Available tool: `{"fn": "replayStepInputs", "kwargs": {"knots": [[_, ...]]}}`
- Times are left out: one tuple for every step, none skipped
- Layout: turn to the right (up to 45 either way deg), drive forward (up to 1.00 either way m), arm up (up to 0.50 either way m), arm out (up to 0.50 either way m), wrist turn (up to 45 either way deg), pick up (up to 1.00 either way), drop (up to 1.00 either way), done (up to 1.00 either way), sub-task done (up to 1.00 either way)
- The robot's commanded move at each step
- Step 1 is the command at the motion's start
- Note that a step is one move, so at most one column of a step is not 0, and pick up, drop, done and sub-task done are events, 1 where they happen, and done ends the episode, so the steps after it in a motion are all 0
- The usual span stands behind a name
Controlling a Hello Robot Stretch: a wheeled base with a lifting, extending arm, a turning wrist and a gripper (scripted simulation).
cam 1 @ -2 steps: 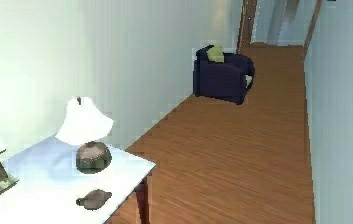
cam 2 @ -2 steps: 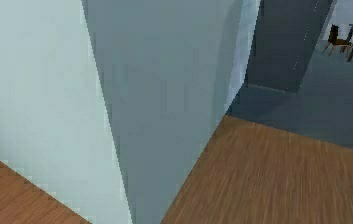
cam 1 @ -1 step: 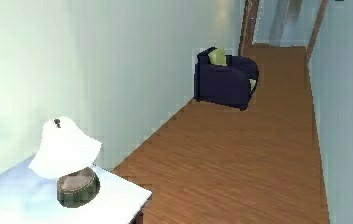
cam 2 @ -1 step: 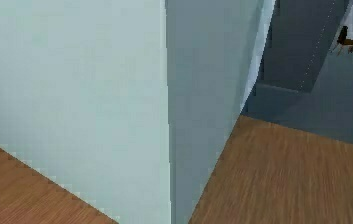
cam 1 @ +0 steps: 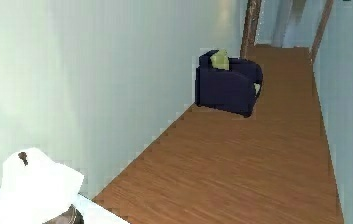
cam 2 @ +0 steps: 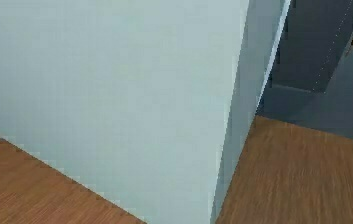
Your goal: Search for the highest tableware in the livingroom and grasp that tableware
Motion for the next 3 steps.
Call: {"fn": "replayStepInputs", "kwargs": {"knots": [[30.0,0.00,0.00,0.00,0.0,0.00,0.00,0.00,0.00],[0.0,1.00,0.00,0.00,0.0,0.00,0.00,0.00,0.00],[0.0,1.00,0.00,0.00,0.0,0.00,0.00,0.00,0.00]]}}
